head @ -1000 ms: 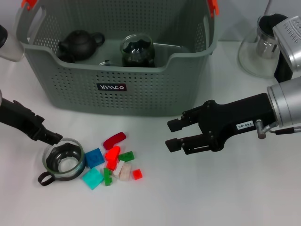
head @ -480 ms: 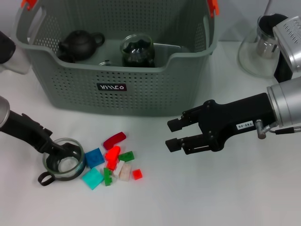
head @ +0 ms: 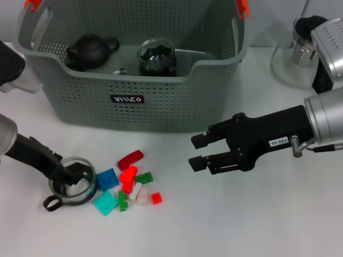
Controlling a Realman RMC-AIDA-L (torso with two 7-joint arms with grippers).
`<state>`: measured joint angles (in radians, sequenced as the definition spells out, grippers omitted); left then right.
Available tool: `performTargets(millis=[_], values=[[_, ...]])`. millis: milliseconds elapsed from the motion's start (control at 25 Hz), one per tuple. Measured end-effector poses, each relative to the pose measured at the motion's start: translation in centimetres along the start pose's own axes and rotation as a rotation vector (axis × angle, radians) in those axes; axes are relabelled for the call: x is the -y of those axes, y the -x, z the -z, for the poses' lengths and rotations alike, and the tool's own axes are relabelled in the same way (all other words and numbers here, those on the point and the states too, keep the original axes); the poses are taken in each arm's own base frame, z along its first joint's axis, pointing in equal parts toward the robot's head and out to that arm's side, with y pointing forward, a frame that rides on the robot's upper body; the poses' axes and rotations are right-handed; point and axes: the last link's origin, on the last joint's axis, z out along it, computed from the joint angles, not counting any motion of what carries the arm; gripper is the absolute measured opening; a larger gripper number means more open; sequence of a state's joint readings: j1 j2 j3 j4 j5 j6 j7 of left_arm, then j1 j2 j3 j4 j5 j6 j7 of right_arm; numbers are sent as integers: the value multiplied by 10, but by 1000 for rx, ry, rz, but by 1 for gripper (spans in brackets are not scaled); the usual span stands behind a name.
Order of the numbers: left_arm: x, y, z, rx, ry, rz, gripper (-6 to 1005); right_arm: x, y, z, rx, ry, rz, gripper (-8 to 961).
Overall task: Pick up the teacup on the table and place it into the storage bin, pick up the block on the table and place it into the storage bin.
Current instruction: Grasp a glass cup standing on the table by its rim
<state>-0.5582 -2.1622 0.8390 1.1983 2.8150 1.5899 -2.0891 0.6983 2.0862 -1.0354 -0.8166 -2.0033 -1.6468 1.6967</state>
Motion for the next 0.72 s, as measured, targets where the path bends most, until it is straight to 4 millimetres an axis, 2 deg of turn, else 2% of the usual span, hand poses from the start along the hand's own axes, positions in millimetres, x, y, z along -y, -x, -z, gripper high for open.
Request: performTargets(millis=[120, 720], values=[[0, 0, -1, -1, -1, 1, 753, 0, 0, 0, 0, -1, -1, 562], [4, 5, -7, 5, 14, 24, 603, 0, 0, 0, 1, -2, -2, 562]])
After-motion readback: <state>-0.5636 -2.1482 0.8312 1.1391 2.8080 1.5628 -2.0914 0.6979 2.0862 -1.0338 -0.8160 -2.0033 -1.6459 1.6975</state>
